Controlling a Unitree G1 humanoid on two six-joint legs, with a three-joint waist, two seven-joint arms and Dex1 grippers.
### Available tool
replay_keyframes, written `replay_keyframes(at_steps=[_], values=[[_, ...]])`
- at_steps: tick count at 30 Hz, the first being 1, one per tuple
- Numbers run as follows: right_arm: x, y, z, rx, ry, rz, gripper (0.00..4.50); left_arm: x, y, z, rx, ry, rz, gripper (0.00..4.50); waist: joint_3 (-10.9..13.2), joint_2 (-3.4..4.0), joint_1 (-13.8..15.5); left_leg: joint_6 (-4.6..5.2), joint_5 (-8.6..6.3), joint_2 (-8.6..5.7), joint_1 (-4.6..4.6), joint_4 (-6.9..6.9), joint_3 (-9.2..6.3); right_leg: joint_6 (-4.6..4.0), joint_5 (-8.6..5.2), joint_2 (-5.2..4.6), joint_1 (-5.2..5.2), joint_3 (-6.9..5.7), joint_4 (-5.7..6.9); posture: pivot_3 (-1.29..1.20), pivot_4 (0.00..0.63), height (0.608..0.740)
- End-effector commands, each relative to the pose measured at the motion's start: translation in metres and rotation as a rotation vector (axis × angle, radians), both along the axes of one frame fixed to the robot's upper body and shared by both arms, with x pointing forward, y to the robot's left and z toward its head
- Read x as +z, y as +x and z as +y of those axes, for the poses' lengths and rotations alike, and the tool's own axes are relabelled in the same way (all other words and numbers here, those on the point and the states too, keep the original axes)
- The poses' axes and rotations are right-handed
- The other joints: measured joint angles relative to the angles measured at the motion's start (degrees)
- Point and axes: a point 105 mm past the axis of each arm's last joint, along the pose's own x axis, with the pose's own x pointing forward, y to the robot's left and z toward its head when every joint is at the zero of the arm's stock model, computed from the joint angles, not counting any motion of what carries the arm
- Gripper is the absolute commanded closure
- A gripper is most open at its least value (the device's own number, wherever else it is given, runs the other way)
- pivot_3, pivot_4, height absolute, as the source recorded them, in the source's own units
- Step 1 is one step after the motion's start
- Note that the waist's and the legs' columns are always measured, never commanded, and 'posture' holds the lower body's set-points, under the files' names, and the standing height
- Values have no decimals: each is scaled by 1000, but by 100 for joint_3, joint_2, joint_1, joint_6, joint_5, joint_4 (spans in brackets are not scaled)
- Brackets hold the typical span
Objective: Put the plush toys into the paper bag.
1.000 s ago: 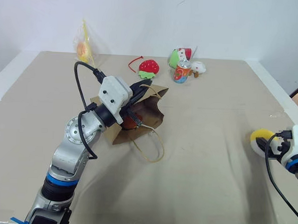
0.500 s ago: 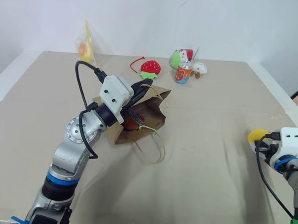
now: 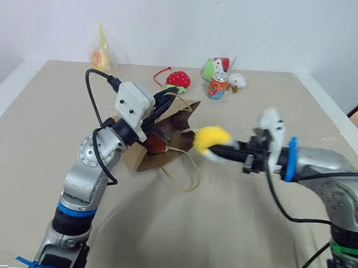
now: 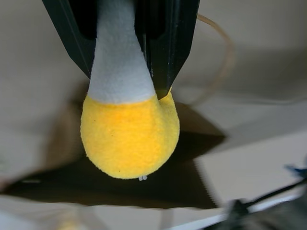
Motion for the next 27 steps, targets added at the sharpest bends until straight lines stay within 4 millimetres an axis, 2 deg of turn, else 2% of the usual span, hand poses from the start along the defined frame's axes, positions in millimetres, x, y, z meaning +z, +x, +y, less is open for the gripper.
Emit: replay_keyframes(at_steps=[1,4,12,15,20,24,27], values=[[7,-5,24,99,19,-30,4345,17,1,9,33,-6,-73,4500,0,-1,29,0,0,-2,-4,-1,-1,0,-1,-12,-2,4,-1,0,150,740],[4,6,40,107,26,-65,4345,19,2,11,38,-8,-76,4500,1,-1,34,-1,-1,-8,-5,-1,14,7,-1,-21,-6,19,-2,0,150,740],[5,51,79,86,16,-209,4345,16,-3,6,15,20,-90,4500,1,-2,45,1,0,-7,-5,2,24,15,6,-23,-11,26,-1,0,150,740],[0,60,90,98,-16,-259,4345,16,-3,6,16,17,-88,4500,1,-2,45,0,0,-3,-5,0,29,14,7,-19,-16,31,0,0,150,740],[-7,80,97,68,-79,-342,4345,16,-5,4,14,13,-87,4500,1,-2,48,0,0,-2,-9,-2,29,11,5,-21,-18,29,0,0,150,740],[-1,99,94,3,-106,-420,4345,15,-6,4,14,11,-86,4500,1,-2,45,0,0,-4,-8,-1,34,10,9,-23,-18,32,0,0,150,740],[0,100,96,6,-96,-423,4345,14,-6,4,16,13,-85,4500,1,-2,44,0,0,-1,-5,-1,35,9,10,-21,-17,33,2,0,150,740]])
